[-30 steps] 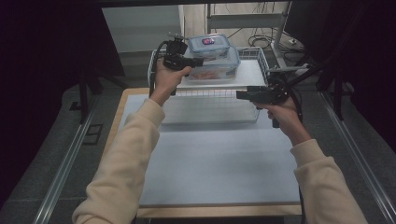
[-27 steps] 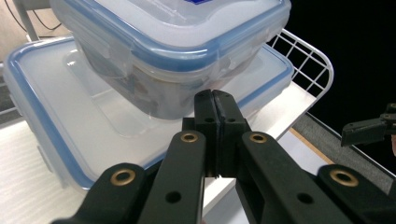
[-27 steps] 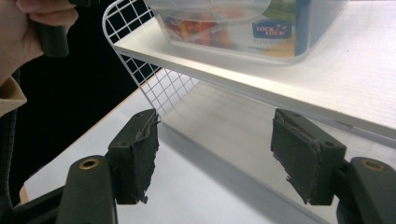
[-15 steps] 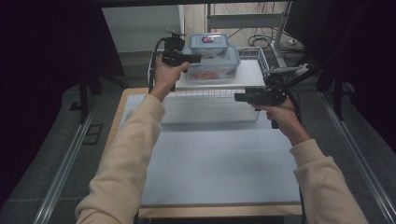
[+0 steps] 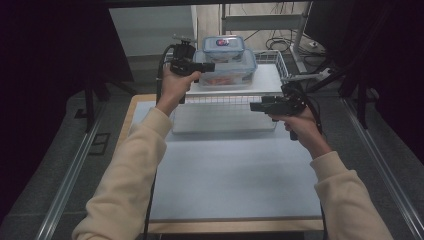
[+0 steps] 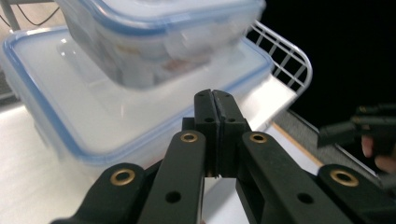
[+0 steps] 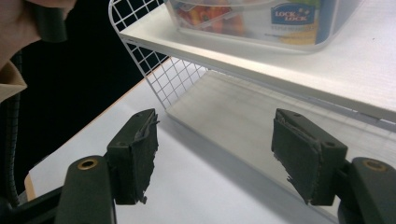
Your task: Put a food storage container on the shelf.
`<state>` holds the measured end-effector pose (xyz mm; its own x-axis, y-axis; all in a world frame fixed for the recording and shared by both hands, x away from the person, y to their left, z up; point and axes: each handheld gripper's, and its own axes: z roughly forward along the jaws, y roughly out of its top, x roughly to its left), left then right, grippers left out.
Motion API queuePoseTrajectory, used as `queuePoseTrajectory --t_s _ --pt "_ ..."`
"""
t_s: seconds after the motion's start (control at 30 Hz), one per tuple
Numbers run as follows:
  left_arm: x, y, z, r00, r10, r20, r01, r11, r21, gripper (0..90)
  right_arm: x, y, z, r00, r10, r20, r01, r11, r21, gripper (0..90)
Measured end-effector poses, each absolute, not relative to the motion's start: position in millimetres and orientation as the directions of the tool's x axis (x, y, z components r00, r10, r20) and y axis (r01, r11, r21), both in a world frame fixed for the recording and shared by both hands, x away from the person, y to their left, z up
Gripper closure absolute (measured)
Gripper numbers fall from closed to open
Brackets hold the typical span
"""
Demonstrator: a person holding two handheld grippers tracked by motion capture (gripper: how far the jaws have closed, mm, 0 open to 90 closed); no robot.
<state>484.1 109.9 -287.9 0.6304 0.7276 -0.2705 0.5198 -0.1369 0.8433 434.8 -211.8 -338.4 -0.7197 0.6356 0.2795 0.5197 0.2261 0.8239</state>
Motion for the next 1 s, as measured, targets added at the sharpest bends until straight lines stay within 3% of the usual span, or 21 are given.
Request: queuePoseTrajectory --t_s 0.57,1.0 --pt "409.1 129.2 -323.0 0.686 0.69 -0.229 0.494 -0.212 0.843 89.0 405.5 -218.4 -356.8 -0.738 0.616 0.275 0.513 0.248 0.822 29.5" --pt "347.0 137.7 -392.5 0.721 0.651 -0.24 0.506 -0.257 0.823 84.7 379.7 -228.8 -402.3 -0.743 0.614 0.267 0.516 0.271 0.813 29.3"
